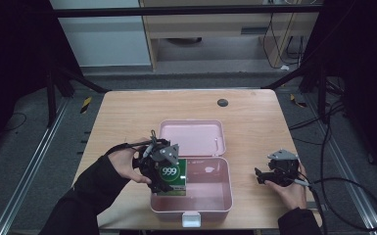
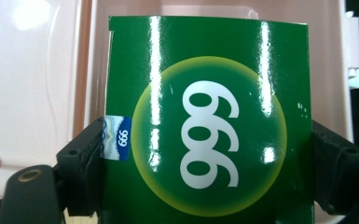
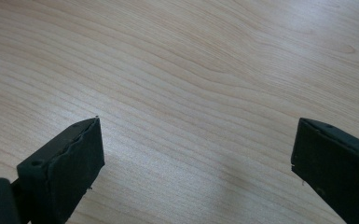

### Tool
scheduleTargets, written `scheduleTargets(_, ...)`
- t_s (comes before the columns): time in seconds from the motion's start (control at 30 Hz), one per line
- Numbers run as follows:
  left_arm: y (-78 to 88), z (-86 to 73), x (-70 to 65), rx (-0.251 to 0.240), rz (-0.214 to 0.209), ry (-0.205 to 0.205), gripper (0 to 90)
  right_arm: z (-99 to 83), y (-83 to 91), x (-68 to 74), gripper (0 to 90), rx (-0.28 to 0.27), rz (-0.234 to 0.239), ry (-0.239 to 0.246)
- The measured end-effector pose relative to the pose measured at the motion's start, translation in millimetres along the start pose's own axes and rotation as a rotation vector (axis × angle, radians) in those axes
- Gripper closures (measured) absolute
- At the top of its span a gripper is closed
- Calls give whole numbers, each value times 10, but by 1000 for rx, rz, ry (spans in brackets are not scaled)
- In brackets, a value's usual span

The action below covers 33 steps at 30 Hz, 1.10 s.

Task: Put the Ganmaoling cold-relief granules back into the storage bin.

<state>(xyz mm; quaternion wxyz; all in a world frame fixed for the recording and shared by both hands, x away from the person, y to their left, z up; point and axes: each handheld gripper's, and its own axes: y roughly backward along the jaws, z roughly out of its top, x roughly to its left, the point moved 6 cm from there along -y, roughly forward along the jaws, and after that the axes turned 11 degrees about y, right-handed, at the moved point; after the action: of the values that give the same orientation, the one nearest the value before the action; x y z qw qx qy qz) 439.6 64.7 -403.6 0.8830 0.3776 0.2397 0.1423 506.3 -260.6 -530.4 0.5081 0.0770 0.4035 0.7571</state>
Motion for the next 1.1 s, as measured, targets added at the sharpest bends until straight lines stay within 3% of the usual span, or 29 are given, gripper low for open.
scheduleTargets(0.3,-139,-80,14,-40,-6,70,146,-5,-4,7,27,8,3,1)
scheduleTargets(0.67,-265,-174,48,-47,-4,83,145,-6,-11,14,27,10,5,3)
scheduleTargets(0.73,-311,-194,46,-69,-5,115,145,-7,-13,16,26,10,6,5)
scheduleTargets(1.1,-425,-237,45,-127,-19,191,142,-10,-18,20,23,15,9,5)
